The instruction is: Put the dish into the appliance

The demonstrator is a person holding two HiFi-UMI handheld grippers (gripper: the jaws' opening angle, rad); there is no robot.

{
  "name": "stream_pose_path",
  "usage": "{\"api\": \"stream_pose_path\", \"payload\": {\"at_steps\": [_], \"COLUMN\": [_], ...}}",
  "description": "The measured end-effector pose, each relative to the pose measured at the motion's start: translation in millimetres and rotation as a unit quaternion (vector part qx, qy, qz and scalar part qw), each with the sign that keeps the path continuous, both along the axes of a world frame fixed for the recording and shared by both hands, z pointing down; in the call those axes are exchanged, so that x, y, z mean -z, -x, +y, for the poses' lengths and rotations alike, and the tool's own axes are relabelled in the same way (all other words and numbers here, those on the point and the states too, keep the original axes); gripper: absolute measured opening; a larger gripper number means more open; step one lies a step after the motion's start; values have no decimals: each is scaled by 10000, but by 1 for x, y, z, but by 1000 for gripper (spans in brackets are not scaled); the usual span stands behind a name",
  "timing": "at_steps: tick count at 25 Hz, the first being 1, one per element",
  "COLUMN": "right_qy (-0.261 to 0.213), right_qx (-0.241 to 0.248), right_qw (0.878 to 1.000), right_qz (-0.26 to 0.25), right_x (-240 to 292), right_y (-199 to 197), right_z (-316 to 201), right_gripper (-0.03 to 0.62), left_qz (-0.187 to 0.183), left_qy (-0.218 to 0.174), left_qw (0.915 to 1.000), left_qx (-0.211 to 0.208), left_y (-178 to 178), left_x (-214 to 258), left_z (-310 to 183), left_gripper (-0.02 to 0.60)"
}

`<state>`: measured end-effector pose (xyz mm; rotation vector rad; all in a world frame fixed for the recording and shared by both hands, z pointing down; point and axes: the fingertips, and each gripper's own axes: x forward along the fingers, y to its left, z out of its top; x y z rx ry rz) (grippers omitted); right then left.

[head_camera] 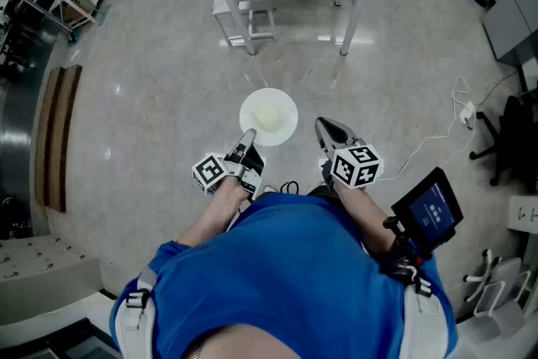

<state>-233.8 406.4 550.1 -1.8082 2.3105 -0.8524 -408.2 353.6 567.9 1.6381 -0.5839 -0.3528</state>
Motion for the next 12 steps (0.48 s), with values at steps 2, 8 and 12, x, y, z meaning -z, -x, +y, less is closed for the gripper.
{"api": "stream_pose_path", "payload": {"at_steps": [2, 8, 12], "right_qy": [-1, 13, -8], "right_qx": [11, -3, -3], "right_qw": [10000, 10000, 10000], "right_qz": [12, 42, 65], "right_x": [0, -2, -4], "right_y": [-1, -4, -9], "right_z": [-1, 0, 6], "right_gripper": [1, 2, 2], "left_qz": [-18, -36, 13], "left_qy": [5, 88, 2], "left_qw": [10000, 9999, 10000], "left_qx": [7, 48, 50], "left_y": [0, 0, -8], "left_x": [-1, -5, -1], "left_z": [-1, 0, 5], "left_gripper": [17, 17, 17]}}
